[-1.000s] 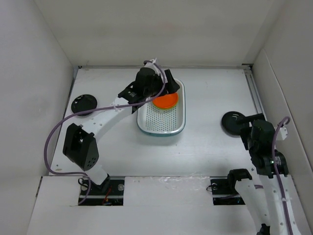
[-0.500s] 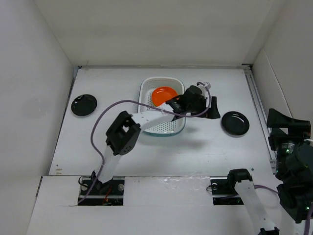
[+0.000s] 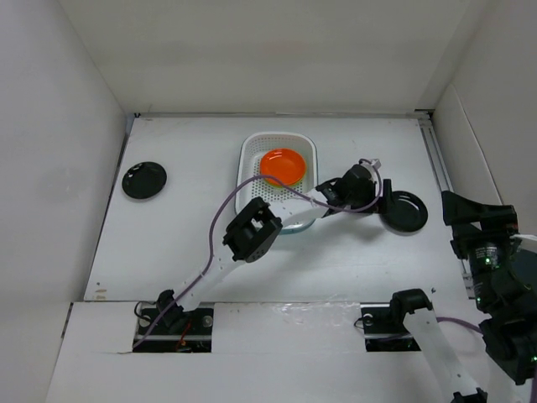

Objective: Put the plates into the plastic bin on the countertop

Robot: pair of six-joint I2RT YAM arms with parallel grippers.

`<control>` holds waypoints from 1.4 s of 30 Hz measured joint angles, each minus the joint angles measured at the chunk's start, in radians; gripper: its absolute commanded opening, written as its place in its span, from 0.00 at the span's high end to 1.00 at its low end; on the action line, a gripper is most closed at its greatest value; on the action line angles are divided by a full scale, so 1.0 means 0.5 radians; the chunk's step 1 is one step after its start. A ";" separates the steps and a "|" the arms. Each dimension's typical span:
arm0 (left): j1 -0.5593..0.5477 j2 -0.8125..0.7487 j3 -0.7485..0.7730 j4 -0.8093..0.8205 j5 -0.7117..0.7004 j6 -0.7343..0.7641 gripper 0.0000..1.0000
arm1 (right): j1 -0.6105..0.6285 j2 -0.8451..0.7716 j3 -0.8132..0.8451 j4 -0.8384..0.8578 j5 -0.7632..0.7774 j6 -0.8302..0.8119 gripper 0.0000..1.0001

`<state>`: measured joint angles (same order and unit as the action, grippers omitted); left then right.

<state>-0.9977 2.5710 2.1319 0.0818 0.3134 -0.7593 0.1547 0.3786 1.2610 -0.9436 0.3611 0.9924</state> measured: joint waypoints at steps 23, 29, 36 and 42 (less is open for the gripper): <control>-0.004 0.300 0.289 0.069 -0.192 -0.217 1.00 | 0.119 -0.106 0.064 -0.052 -0.027 -0.027 0.03; -0.004 0.298 0.289 0.076 -0.227 -0.231 1.00 | 0.127 -0.107 0.064 -0.052 -0.028 -0.027 0.03; 0.021 0.166 0.289 -0.063 -0.272 -0.185 1.00 | 0.127 -0.119 0.062 -0.047 -0.049 -0.027 0.03; 0.174 -0.252 0.244 -0.201 -0.307 -0.090 1.00 | 0.127 -0.164 -0.013 -0.021 -0.089 -0.027 0.03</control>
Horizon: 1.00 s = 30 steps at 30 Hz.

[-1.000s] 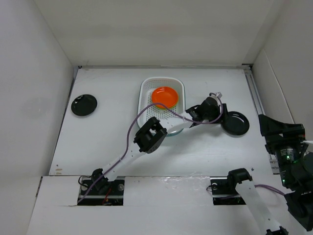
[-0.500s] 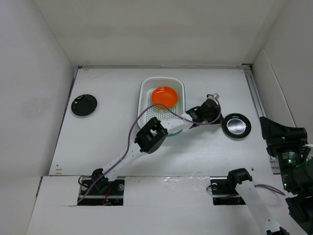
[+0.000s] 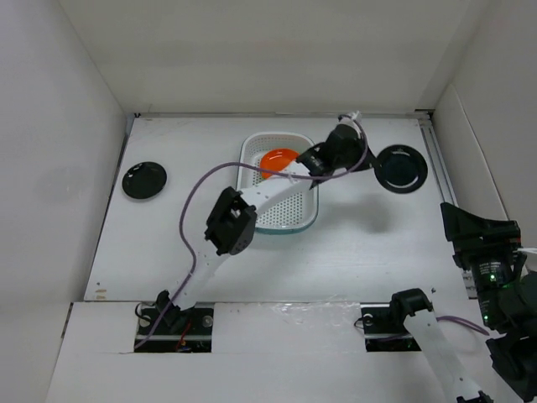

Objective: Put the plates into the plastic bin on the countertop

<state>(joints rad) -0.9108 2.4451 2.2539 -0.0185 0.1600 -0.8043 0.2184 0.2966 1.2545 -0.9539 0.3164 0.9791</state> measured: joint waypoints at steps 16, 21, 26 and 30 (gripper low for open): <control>1.051 -1.412 -1.691 0.124 -0.117 0.149 1.00 | 0.000 0.038 -0.422 0.328 -0.311 -0.018 0.03; 1.200 -1.411 -1.878 0.085 -0.082 0.190 1.00 | 0.000 0.050 -0.480 0.412 -0.378 -0.017 0.03; 1.168 -1.411 -1.936 0.105 -0.066 0.207 1.00 | 0.000 0.050 -0.483 0.462 -0.388 -0.017 0.03; 1.127 -1.411 -1.965 0.127 -0.037 0.217 1.00 | 0.000 0.051 -0.485 0.475 -0.402 -0.017 0.03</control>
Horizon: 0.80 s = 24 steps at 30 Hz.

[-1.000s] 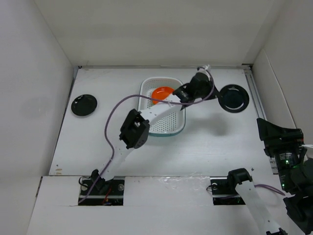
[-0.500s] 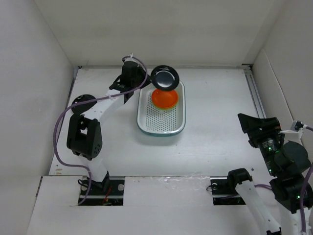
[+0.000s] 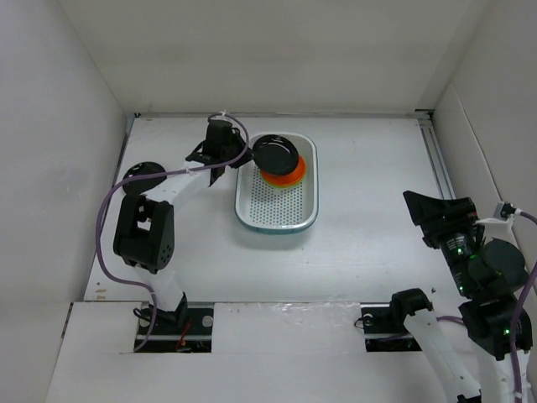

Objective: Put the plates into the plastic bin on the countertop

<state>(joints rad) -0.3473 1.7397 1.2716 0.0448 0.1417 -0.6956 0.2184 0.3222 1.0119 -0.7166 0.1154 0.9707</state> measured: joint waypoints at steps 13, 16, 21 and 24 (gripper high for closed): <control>-0.022 0.018 -0.005 0.097 0.199 0.028 0.00 | 0.000 0.078 -0.031 0.088 -0.069 -0.089 0.00; -0.025 -0.066 -0.005 0.005 0.107 0.034 0.00 | 0.000 0.330 0.020 0.130 -0.169 -0.254 0.00; 0.092 -0.430 -0.039 -0.198 -0.140 -0.059 0.00 | 0.119 1.099 0.270 0.145 -0.195 -0.606 0.00; 0.328 -0.676 -0.095 -0.310 -0.301 -0.146 0.00 | 0.300 1.331 0.287 0.125 -0.050 -0.717 0.00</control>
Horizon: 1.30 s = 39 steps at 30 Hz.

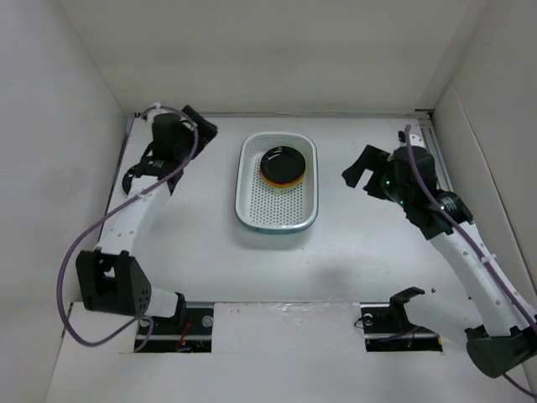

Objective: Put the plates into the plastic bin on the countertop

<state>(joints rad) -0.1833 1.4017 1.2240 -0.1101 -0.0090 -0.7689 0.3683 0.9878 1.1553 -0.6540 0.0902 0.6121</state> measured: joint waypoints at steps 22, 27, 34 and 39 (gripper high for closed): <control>1.027 -0.264 -1.112 0.050 -0.347 -0.697 0.00 | 0.716 -0.256 -0.354 0.420 -0.017 -0.050 0.00; 1.064 -0.009 -1.069 0.284 -0.350 -0.742 0.00 | 0.730 -0.436 -0.418 0.421 -0.104 -0.021 0.00; 1.082 0.439 -0.779 0.474 -0.298 -0.670 0.00 | 0.732 -0.604 -0.416 0.376 -0.121 -0.043 0.00; 1.081 0.552 -0.716 0.552 -0.282 -0.635 0.02 | 0.732 -0.614 -0.412 0.344 -0.070 -0.074 0.00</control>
<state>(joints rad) 0.3573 1.6779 0.8658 0.1661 -0.1497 -1.0863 0.7345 0.6807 0.9493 -0.4820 0.0551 0.5751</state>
